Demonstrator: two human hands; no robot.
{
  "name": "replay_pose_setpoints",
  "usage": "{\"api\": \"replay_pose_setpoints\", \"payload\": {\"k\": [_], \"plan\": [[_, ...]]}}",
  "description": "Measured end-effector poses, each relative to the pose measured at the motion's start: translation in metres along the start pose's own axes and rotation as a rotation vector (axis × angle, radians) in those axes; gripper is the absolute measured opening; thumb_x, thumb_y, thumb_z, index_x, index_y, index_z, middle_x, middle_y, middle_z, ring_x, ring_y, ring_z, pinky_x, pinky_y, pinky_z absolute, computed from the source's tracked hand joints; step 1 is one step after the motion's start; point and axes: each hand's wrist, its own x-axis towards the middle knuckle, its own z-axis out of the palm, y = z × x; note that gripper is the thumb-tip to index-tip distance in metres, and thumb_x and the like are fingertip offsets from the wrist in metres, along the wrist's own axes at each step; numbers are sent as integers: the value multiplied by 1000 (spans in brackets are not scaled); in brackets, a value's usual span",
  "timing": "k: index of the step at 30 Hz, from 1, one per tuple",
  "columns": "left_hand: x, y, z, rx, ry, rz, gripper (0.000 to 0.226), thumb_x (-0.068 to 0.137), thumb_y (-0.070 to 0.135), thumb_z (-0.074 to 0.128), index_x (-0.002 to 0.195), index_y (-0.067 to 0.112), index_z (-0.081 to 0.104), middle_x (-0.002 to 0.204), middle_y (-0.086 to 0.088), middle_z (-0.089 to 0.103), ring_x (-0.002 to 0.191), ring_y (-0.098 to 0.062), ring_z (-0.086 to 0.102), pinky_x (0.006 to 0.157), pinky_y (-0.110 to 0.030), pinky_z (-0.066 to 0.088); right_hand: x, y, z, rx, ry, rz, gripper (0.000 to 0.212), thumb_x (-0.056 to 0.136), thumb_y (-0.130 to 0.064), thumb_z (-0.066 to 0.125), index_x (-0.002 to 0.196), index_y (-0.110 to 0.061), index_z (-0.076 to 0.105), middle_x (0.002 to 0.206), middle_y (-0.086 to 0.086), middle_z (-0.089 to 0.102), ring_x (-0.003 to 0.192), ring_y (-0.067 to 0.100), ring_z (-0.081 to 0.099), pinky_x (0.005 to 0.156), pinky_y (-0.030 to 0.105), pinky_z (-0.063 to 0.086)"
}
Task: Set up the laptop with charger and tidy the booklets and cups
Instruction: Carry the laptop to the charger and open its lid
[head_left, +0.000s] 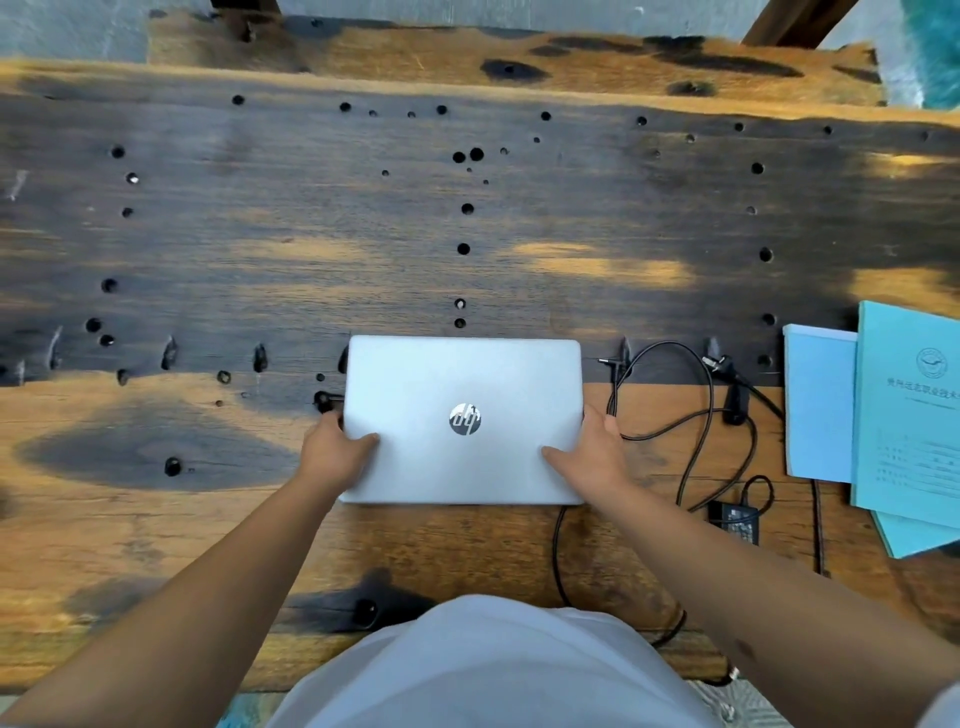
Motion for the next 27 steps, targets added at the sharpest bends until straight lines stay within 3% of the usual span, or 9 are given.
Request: {"api": "replay_pose_setpoints", "payload": {"k": [6, 9, 14, 17, 22, 27], "plan": [[-28, -31, 1, -16, -51, -54, 45, 89, 13, 65, 131, 7, 50, 125, -14, 62, 102, -30, 58, 83, -40, 50, -28, -3, 12, -276, -33, -114, 78, 75, -45, 70, 138, -22, 31, 152, 4, 17, 134, 31, 24, 103, 44, 39], [-40, -45, 2, -3, -45, -41, 47, 89, 9, 63, 134, 7, 50, 128, -14, 61, 107, -30, 58, 82, -37, 48, -42, -11, 19, -412, -47, -219, 76, 78, -47, 68, 141, -24, 31, 157, 1, 8, 139, 30, 19, 107, 43, 34], [-54, -55, 3, -56, -39, -29, 43, 89, 12, 62, 131, 8, 53, 124, -12, 62, 101, -25, 57, 78, -33, 44, -65, -34, 44, -703, -206, -562, 68, 83, -37, 64, 141, -16, 36, 159, 13, 13, 139, 34, 22, 112, 43, 30], [-57, -55, 2, -95, -43, -33, 39, 88, 14, 62, 127, 11, 55, 119, -10, 64, 98, -24, 58, 75, -33, 45, -73, -47, 62, -844, -194, -716, 73, 86, -27, 61, 148, -14, 26, 161, 16, 14, 143, 35, 20, 116, 44, 25], [-48, -53, 1, -139, -55, -87, 39, 87, 9, 60, 126, 9, 55, 113, -5, 62, 98, -24, 57, 78, -33, 45, -71, -62, 72, -988, -138, -803, 77, 84, -14, 61, 149, -12, 21, 154, 14, 27, 138, 34, 27, 114, 46, 29], [-37, -53, 1, -285, -60, -179, 20, 85, 7, 59, 104, 14, 57, 103, -4, 63, 91, -20, 57, 71, -33, 44, -60, -65, 68, -1057, -130, -865, 76, 81, -11, 62, 147, -12, 23, 145, 12, 35, 125, 33, 39, 96, 45, 40]]}}
